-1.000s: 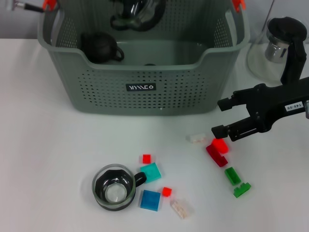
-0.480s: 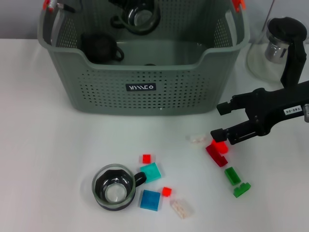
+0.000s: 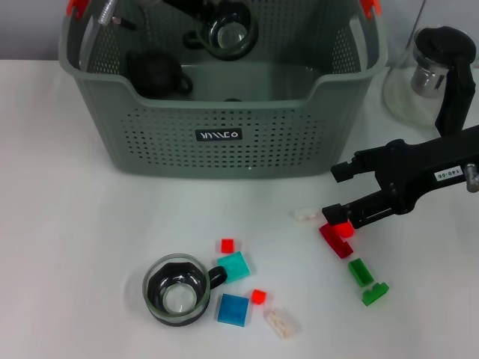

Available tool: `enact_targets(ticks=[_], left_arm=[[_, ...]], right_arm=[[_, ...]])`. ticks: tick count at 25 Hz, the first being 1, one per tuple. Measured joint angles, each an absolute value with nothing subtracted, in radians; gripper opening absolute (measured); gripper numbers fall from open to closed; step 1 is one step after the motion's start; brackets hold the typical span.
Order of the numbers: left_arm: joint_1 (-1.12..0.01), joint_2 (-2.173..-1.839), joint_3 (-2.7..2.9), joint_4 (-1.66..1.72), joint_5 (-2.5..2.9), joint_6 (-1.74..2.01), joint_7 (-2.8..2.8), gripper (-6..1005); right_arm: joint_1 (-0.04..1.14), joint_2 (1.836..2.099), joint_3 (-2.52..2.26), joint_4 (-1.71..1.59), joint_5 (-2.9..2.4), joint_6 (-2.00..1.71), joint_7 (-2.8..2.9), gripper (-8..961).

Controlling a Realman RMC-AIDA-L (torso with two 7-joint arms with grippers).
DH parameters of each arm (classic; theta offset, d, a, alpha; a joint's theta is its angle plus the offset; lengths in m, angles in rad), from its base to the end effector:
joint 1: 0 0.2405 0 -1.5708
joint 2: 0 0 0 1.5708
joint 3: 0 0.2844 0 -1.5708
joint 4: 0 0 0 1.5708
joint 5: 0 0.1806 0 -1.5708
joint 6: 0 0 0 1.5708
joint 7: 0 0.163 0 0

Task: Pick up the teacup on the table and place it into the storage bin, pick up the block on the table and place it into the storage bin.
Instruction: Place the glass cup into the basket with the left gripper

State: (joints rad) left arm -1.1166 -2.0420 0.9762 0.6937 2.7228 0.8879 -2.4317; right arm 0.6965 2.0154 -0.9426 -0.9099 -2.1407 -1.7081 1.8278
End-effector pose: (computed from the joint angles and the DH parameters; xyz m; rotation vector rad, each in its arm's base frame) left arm -0.1324 0.5113 -0.0129 -2.2814 -0.7095 0.0619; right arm 0.2011 0.3477 -0.0146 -3.0564 0.6253 0.2621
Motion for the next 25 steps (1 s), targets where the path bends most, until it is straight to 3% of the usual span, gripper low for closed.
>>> enact_targets(ticks=[25], left_arm=[[-1.108, -2.121, 1.085, 0.615, 2.795, 0.722, -2.431, 47]], right_arm=[[0.708, 2.02, -0.943, -0.897, -2.141, -1.699, 1.835, 946]])
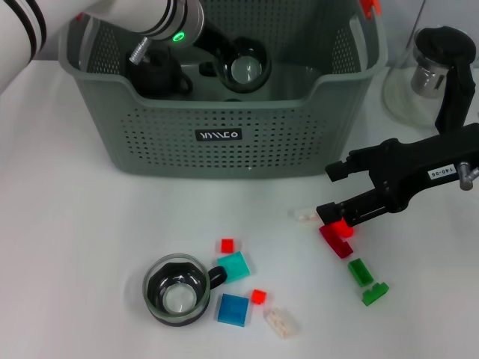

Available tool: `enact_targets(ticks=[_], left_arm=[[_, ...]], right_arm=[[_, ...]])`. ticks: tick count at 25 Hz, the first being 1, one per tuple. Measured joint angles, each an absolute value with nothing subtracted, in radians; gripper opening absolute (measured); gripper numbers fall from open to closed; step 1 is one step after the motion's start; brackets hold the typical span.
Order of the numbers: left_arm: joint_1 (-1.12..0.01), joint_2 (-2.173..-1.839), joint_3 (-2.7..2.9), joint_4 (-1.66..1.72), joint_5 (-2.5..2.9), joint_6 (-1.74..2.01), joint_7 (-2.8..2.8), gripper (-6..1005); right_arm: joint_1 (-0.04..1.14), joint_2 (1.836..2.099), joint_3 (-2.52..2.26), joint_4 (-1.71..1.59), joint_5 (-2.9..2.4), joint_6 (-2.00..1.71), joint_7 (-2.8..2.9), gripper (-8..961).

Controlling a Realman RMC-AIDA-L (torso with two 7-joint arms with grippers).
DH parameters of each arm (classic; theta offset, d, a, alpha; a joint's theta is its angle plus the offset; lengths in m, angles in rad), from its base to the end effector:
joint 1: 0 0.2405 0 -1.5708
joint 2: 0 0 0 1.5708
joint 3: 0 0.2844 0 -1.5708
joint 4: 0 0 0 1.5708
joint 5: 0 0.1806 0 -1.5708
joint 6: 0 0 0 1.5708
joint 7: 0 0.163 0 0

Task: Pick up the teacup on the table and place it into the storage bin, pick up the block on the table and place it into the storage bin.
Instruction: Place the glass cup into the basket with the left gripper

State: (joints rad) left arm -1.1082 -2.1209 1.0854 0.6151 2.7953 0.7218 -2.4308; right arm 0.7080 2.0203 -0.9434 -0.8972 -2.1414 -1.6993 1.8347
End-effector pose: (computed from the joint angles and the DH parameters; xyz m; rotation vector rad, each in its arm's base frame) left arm -0.1389 0.4992 -0.0590 -2.2908 -0.5724 0.1588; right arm 0.1977 0.3494 -0.0180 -3.0587 0.6358 0.2678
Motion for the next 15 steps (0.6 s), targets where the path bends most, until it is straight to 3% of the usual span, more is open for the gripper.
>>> enact_targets(ticks=[15], left_arm=[[-1.098, -2.135, 1.088, 0.615, 2.803, 0.707, -2.421, 48]], right_arm=[[0.704, 2.02, -0.943, -0.896, -2.141, -1.696, 1.832, 946]])
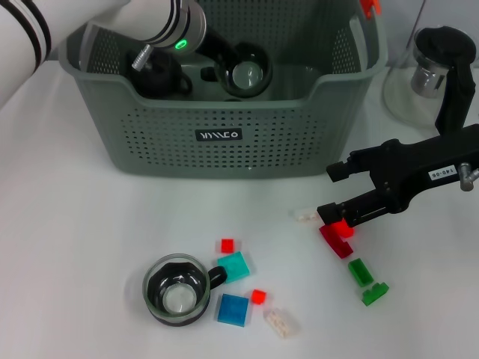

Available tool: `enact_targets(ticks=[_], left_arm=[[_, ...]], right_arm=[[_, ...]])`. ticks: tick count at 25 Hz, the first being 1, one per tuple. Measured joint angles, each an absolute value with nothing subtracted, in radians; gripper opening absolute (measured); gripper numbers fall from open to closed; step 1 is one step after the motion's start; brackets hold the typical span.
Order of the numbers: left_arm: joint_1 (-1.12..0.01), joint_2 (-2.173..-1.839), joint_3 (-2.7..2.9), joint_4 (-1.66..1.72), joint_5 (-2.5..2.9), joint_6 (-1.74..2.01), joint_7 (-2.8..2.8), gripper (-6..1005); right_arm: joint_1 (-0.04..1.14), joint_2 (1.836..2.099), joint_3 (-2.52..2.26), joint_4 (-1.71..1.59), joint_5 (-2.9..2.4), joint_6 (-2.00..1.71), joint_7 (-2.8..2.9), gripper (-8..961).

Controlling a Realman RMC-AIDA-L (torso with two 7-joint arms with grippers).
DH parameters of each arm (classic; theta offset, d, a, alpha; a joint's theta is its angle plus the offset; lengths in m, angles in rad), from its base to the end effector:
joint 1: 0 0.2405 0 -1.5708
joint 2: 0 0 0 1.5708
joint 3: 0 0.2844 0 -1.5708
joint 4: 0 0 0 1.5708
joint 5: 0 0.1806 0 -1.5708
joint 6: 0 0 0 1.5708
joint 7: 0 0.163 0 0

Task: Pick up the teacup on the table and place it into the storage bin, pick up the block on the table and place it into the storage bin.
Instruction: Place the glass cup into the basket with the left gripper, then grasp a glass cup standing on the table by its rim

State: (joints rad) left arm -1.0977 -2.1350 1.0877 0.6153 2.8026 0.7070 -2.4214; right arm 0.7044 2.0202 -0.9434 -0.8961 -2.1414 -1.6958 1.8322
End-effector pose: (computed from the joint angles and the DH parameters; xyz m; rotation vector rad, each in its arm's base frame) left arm -0.1417 0.4958 -0.0647 -2.2939 -0.5621 0.1634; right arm 0.1992 0.3492 -0.0181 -3.0546 0.6385 0.2678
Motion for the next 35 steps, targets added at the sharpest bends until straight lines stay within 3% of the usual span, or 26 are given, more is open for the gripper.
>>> enact_targets(ticks=[13, 18, 32, 35], left_arm=[[-1.089, -2.135, 1.099, 0.621, 2.803, 0.707, -2.414, 49], [-1.083, -2.135, 1.097, 0.625, 2.803, 0.701, -2.414, 140], [-1.067, -2.136, 1.09, 0.661, 2.802, 0.723, -2.421, 269], [-1.048, -2.138, 1.088, 0.73, 2.796, 0.765, -2.43, 382]], right_arm=[[0.703, 2.02, -0.942, -0.896, -2.141, -1.687, 1.83, 945], [0.705, 2.02, -0.943, -0.896, -2.141, -1.685, 1.83, 945], [0.703, 2.018, -0.942, -0.896, -2.141, -1.686, 1.828, 945], [0.702, 2.016, -0.942, -0.896, -2.141, -1.686, 1.828, 946]])
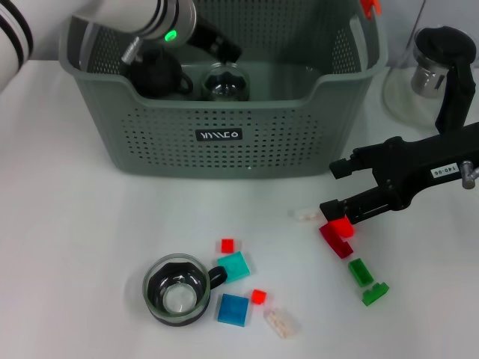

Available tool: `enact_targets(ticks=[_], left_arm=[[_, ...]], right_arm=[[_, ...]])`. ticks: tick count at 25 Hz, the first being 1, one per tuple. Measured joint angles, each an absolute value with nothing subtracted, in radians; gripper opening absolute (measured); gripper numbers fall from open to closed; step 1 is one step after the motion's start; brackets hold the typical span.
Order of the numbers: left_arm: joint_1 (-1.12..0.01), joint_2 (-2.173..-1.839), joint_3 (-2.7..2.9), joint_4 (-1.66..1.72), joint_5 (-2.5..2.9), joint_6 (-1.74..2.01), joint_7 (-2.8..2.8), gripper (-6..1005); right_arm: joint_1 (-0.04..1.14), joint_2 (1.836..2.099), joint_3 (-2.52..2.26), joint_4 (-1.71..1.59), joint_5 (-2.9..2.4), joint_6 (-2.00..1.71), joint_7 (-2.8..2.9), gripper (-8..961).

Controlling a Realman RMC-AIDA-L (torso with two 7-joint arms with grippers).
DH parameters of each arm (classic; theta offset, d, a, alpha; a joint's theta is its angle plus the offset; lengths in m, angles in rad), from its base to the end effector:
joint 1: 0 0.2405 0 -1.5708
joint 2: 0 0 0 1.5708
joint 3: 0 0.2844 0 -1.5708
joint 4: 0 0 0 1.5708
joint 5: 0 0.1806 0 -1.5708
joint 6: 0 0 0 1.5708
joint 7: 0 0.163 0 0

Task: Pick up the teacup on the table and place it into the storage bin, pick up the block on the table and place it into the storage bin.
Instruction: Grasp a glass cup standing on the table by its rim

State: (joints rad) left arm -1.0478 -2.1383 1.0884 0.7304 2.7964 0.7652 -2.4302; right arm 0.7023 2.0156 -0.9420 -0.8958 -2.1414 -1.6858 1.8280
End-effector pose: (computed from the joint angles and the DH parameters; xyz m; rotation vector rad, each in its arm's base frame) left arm -0.1417 0.4938 -0.0515 -2.2778 -0.5734 0.1272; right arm 0.2011 0.3512 -0.0162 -3.0407 0.6344 0.2645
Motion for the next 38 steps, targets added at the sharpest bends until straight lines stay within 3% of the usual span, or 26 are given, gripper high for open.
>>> enact_targets(ticks=[8, 12, 23, 38], left_arm=[[-1.001, -2.149, 1.089, 0.929, 2.827, 0.934, -2.474, 705], [-0.908, -2.164, 1.089, 1.191, 2.814, 1.154, -2.487, 890], [-0.705, -2.166, 1.012, 1.599, 2.477, 1.578, -2.389, 895], [-0.566, -2.177, 1.008, 1.653, 2.377, 1.915, -2.284, 886]], right_arm=[[0.702, 2.012, -0.937, -0.896, -2.141, -1.685, 1.825, 946], [0.701, 2.01, -0.934, -0.896, -2.141, -1.684, 1.825, 946], [0.693, 2.008, -0.933, -0.885, -2.141, -1.652, 1.825, 946], [0.694, 2.016, -0.932, -0.868, -2.137, -1.601, 1.833, 945]])
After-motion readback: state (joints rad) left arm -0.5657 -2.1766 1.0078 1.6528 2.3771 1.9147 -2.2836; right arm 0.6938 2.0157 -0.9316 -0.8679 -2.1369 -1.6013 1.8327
